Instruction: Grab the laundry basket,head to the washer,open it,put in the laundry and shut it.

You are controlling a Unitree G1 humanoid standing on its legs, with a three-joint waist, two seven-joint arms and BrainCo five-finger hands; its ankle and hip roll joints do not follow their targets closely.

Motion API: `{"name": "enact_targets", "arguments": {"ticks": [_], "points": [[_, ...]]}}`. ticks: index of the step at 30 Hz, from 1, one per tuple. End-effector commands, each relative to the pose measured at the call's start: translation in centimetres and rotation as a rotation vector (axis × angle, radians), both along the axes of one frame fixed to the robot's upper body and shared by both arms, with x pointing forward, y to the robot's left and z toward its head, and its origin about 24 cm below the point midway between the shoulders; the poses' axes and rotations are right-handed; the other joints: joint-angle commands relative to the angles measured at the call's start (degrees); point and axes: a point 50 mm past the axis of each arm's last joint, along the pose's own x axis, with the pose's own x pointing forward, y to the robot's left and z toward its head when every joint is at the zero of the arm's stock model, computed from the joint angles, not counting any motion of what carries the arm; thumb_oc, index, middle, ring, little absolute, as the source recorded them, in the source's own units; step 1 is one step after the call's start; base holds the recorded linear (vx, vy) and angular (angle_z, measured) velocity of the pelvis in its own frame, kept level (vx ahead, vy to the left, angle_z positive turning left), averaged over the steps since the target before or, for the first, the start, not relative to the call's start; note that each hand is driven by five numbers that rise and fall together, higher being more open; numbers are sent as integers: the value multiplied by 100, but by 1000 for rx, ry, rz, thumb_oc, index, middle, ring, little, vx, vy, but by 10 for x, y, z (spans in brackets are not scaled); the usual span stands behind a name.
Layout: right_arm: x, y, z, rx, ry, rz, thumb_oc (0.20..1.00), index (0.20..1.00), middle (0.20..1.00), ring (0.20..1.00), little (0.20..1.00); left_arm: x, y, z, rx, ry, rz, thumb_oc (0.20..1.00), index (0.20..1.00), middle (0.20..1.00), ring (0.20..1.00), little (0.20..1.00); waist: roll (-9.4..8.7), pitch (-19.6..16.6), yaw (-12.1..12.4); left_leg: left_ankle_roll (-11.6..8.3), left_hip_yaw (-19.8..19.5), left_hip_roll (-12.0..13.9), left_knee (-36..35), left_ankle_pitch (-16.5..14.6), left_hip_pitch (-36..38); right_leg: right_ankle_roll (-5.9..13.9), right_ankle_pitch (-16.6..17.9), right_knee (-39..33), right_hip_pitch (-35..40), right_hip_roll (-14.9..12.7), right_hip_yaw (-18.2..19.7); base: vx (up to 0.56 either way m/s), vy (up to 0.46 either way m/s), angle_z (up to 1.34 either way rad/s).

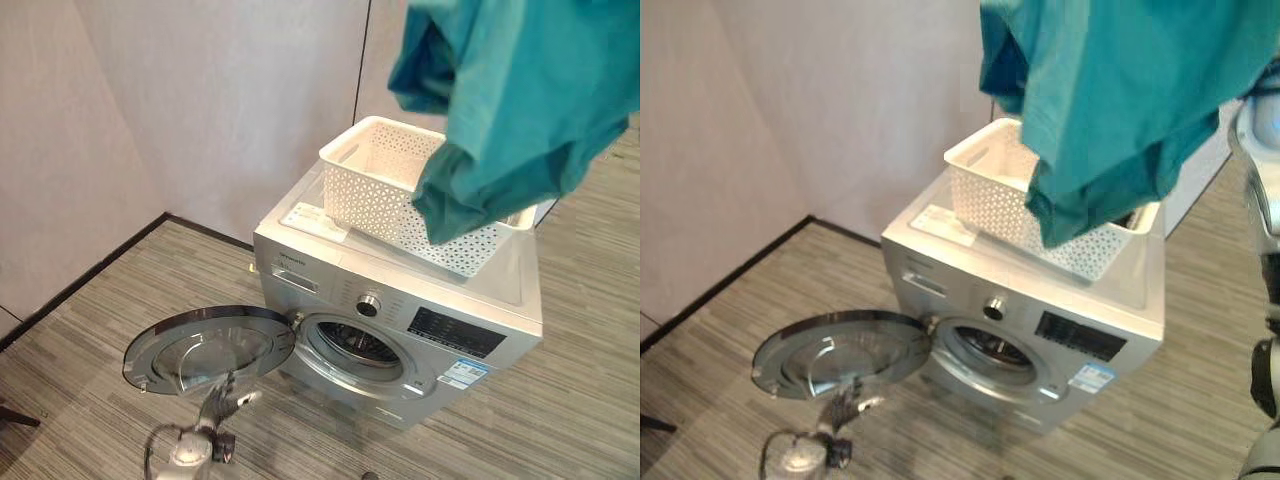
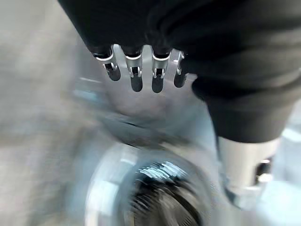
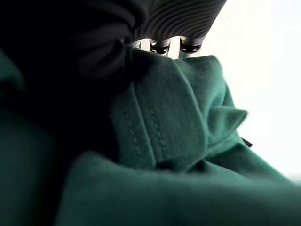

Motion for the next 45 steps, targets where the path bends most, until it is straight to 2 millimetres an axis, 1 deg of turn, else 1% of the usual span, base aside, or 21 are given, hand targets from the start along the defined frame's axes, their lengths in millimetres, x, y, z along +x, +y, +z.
{"name": "enact_targets", "arguments": {"ticks": [1, 2, 4, 5, 6, 7, 9, 10, 13, 14, 16, 17, 19, 21, 28, 31, 32, 35, 36, 40, 45], "points": [[-5, -8, 8, -13, -17, -21, 200, 200, 200, 200, 200, 20, 6, 46, 25, -171, -178, 1000, 1000, 1000, 1000, 1000, -180, -59, 14, 342, 175, -184, 112, -225, -290, 453, -719, 393, 229, -596, -101, -17, 5, -5], [-4, -2, -8, -32, 28, 28, 200, 200, 200, 200, 200, 25, 4, 84, 22, -303, -273, 1000, 1000, 1000, 1000, 1000, -134, -41, 17, 343, 174, -200, 110, -166, -321, 452, -669, 397, 214, -619, -121, -39, -1, 0], [-2, 5, -29, -59, 101, 88, 200, 200, 200, 200, 200, 27, 0, 121, 29, -421, -363, 1000, 1000, 1000, 1000, 1000, -112, -57, 14, 321, 168, -187, 73, -186, -274, 467, -697, 382, 252, -615, -129, 0, 0, 0], [-3, 5, -31, -55, 104, 88, 200, 200, 200, 200, 200, 26, 1, 122, 32, -417, -364, 1000, 1000, 1000, 1000, 1000, -132, -63, 17, 318, 167, -182, 70, -191, -263, 466, -702, 382, 262, -610, -130, 20, -30, 4], [-7, 13, -57, -108, 194, 157, 200, 200, 200, 200, 200, 28, -6, 153, 23, -520, -439, 1000, 1000, 1000, 1000, 1000, -125, -67, 11, 301, 170, -173, 59, -174, -251, 476, -697, 374, 283, -612, -154, -5, -20, 5], [-8, 12, -57, -106, 195, 156, 200, 200, 200, 200, 200, 28, -6, 153, 24, -519, -441, 1000, 1000, 1000, 1000, 1000, -135, -71, 18, 301, 169, -174, 59, -174, -251, 476, -697, 373, 284, -612, -155, -8, -27, 6], [-14, 23, -83, -147, 306, 261, 200, 200, 200, 200, 200, 28, -15, 166, -24, -544, -508, 1000, 1000, 1000, 1000, 1000, -136, -89, -1, 286, 175, -168, 54, -157, -241, 485, -700, 366, 298, -614, -160, 0, 0, 0], [-15, 28, -90, -165, 348, 299, 200, 200, 200, 200, 200, 30, -16, 164, -38, -531, -507, 1000, 1000, 1000, 1000, 1000, -145, -87, -11, 279, 177, -165, 58, -148, -242, 484, -703, 373, 300, -616, -155, 0, 0, 0], [-16, 35, -98, -192, 411, 361, 200, 200, 200, 200, 200, 34, -19, 163, -32, -524, -525, 1000, 1000, 1000, 1000, 1000, -156, -89, -31, 263, 179, -155, 56, -129, -237, 483, -709, 393, 299, -616, -151, -3, -4, -1], [-16, 42, -103, -219, 462, 412, 200, 200, 200, 200, 200, 41, -27, 159, -20, -516, -555, 1000, 1000, 1000, 1000, 1000, -164, -87, -72, 245, 191, -149, 48, -123, -225, 483, -729, 404, 314, -612, -154, 0, 0, 0], [-14, 44, -104, -224, 481, 425, 200, 200, 200, 200, 200, 46, -32, 157, -20, -513, -567, 1000, 1000, 1000, 1000, 1000, -158, -82, -83, 236, 195, -144, 48, -124, -213, 482, -741, 414, 323, -610, -160, 0, 0, 0], [-11, 52, -105, -228, 504, 463, 200, 200, 200, 200, 200, 54, -42, 154, -43, -507, -579, 1000, 1000, 1000, 1000, 1000, -166, -93, -110, 226, 211, -139, 43, -124, -191, 486, -752, 425, 329, -605, -161, 0, 0, 0], [-8, 55, -105, -232, 510, 470, 200, 200, 200, 200, 200, 59, -46, 153, -54, -508, -573, 1000, 1000, 1000, 1000, 1000, -154, -88, -116, 224, 210, -134, 41, -121, -191, 484, -753, 426, 333, -607, -162, 0, 0, 0], [-2, 67, -105, -229, 525, 511, 200, 200, 200, 200, 200, 69, -57, 149, -109, -486, -563, 1000, 1000, 1000, 1000, 1000, -147, -102, -130, 220, 210, -125, 39, -111, -184, 479, -759, 436, 330, -605, -168, 0, 0, 0], [7, 82, -113, -232, 587, 557, 200, 200, 200, 200, 200, 84, -73, 159, -167, -507, -567, 1000, 1000, 1000, 1000, 1000, -106, -65, -133, 205, 206, -97, 27, -75, -160, 454, -805, 508, 334, -596, -199, 0, 0, 0], [7, 83, -118, -242, 619, 556, 200, 200, 200, 200, 200, 82, -73, 167, -145, -498, -624, 1000, 1000, 1000, 1000, 1000, -93, -42, -118, 196, 179, -94, 25, -68, -151, 453, -825, 535, 363, -599, -236, 1, -3, 1], [7, 81, -122, -258, 649, 555, 200, 200, 200, 200, 200, 77, -71, 173, -103, -484, -691, 1000, 1000, 1000, 1000, 1000, -76, -23, -97, 187, 157, -94, 26, -58, -145, 455, -835, 545, 383, -600, -251, 0, -6, 3], [6, 79, -125, -270, 672, 554, 200, 200, 200, 200, 200, 70, -70, 178, -72, -465, -755, 1000, 1000, 1000, 1000, 1000, -65, -11, -82, 183, 138, -95, 25, -55, -136, 458, -840, 539, 412, -601, -272, -1, -10, 4], [4, 77, -130, -281, 703, 557, 200, 200, 200, 200, 200, 63, -66, 182, -54, -439, -803, 1000, 1000, 1000, 1000, 1000, -49, -4, -57, 179, 124, -93, 25, -47, -130, 464, -841, 531, 427, -597, -289, -3, -16, 12], [3, 76, -134, -288, 730, 566, 200, 200, 200, 200, 200, 56, -66, 186, -43, -404, -860, 1000, 1000, 1000, 1000, 1000, -32, 2, -38, 174, 116, -89, 25, -26, -141, 477, -830, 512, 440, -594, -315, -2, -11, 10], [5, 83, -134, -304, 744, 591, 200, 200, 200, 200, 200, 50, -76, 191, -133, -344, -919, 1000, 1000, 1000, 1000, 1000, 10, 13, -23, 165, 114, -95, 25, 2, -187, 495, -776, 456, 420, -603, -322, -1, -1, 1]]}}
